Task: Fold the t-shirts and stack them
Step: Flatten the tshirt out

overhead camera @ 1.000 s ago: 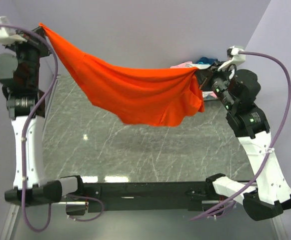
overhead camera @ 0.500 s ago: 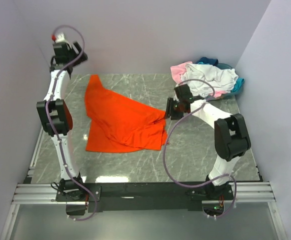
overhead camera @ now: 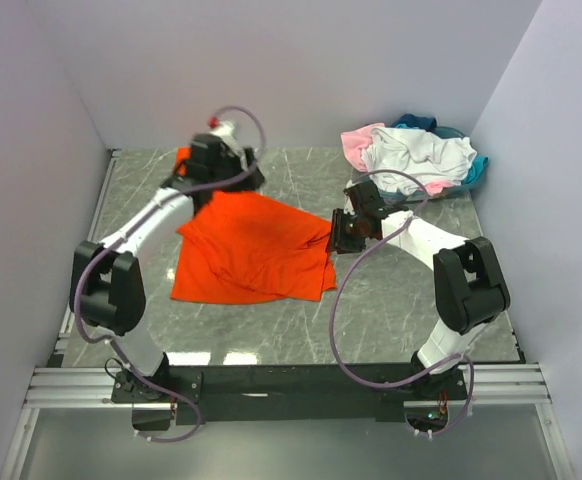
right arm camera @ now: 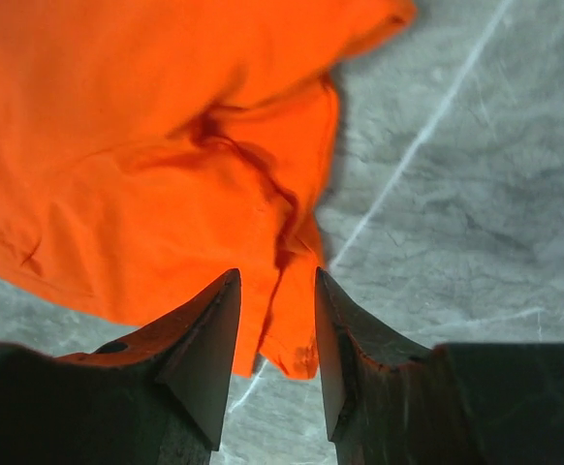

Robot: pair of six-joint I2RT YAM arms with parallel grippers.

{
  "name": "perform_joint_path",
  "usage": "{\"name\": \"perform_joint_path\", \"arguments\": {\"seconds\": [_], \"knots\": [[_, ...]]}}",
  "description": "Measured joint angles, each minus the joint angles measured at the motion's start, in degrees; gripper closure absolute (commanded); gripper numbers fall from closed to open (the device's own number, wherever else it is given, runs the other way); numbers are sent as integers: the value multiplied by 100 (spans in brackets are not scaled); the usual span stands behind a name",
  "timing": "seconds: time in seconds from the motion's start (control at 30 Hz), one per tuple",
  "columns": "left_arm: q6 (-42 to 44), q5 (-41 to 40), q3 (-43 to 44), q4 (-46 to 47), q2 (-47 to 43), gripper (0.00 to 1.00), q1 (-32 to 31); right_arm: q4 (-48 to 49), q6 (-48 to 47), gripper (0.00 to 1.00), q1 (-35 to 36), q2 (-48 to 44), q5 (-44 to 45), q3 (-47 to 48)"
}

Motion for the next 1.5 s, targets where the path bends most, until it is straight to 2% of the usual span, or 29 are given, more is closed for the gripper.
{"name": "perform_joint_path", "arguments": {"seconds": [0.13,0.17,0.27,0.37,0.57,0.73,0.87,1.2,1.5], "knots": [[118,361,-907,247,-160,31,-828,37,260,57,-17,0,149,-153],[153,411,-1088,245,-151,35,-1003,76,382,57,-46,0,190,-203],[280,562,-1440,203,-85,40,-1561,184,667,57,-210,-81,271,-439],[389,669,-1464,249,-26,47,-2114,258,914,58,-479,-295,400,-750],[695,682,-1434,413,42,53,-3025,402,1202,58,-981,-896,581,-1132],[874,629,-1399,367,345,57,-3545,603,1388,58,-1344,-1274,581,-1484],[876,380,-1401,291,555,64,-3801,614,1475,58,-1462,-1338,599,-1672],[654,-769,-1482,328,693,68,-3978,730,1617,58,-1547,-1552,560,-1923],[557,-1137,-1445,275,1058,71,-3978,807,1681,58,-1602,-1781,549,-1985]]}}
